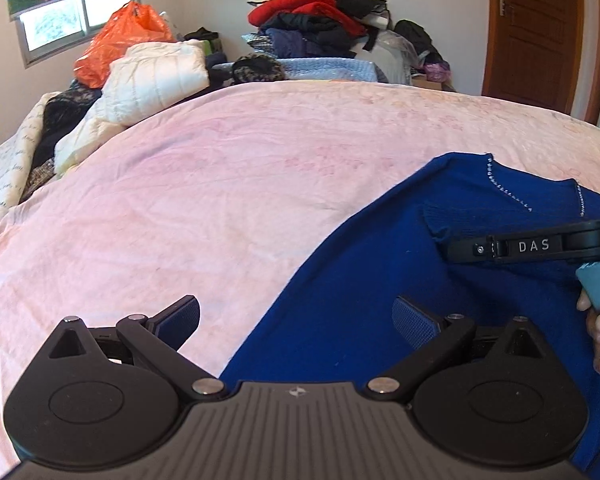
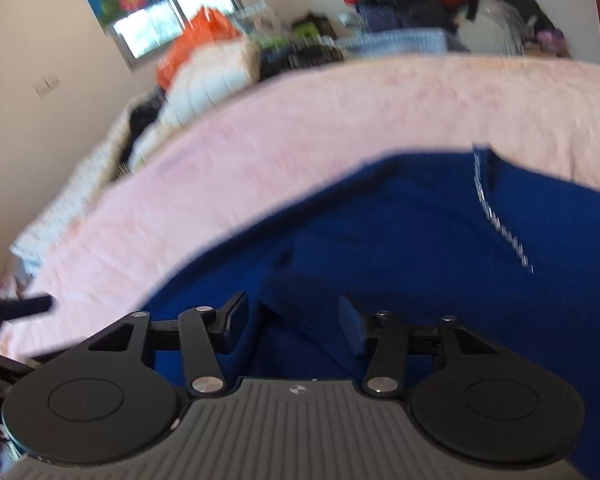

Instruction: Fold small clothes

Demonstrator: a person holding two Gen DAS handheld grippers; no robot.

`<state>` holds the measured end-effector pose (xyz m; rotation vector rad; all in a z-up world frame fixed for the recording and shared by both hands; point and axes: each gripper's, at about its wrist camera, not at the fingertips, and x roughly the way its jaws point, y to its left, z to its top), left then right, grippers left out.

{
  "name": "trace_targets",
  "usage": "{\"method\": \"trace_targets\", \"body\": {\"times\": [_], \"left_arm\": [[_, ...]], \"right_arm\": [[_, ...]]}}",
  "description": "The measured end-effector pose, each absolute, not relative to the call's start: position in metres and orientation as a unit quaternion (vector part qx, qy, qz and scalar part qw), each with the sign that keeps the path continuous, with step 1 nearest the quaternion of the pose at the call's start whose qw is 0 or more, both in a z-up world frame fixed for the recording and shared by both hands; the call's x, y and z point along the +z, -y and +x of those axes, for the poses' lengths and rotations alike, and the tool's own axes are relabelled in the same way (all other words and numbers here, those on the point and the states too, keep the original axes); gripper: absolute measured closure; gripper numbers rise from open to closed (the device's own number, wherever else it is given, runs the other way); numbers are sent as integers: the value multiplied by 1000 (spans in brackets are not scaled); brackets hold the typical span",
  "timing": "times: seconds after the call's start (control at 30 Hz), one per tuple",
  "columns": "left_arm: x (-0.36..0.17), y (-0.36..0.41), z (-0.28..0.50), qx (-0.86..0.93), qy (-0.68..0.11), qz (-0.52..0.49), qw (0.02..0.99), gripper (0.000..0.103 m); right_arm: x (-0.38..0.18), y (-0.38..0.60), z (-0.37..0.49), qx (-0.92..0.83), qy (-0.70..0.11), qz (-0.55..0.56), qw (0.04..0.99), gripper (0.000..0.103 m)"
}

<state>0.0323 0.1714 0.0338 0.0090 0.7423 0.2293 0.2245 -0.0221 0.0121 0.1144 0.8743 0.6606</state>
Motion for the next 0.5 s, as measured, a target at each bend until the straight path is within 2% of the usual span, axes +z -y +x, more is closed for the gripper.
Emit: {"method": "trace_targets", "body": {"times": [0.13,0.23,0.37,0.5], "left_arm": [[33,-184,10,133,-363,6,922,0],[29,-198,-7,143,-370,-3,918,0],[20,-223,-30,155,-388,-17,909,0],[11,-251,-56,174,-408,-32,896,0]], "right_arm": [[26,28,205,334,-385,83,856,45],[35,24,189,346,-373,64,859,35],[28,16,171,352,-387,31,852,35],[36,-19,111,406,-321,-112,848,35]]}}
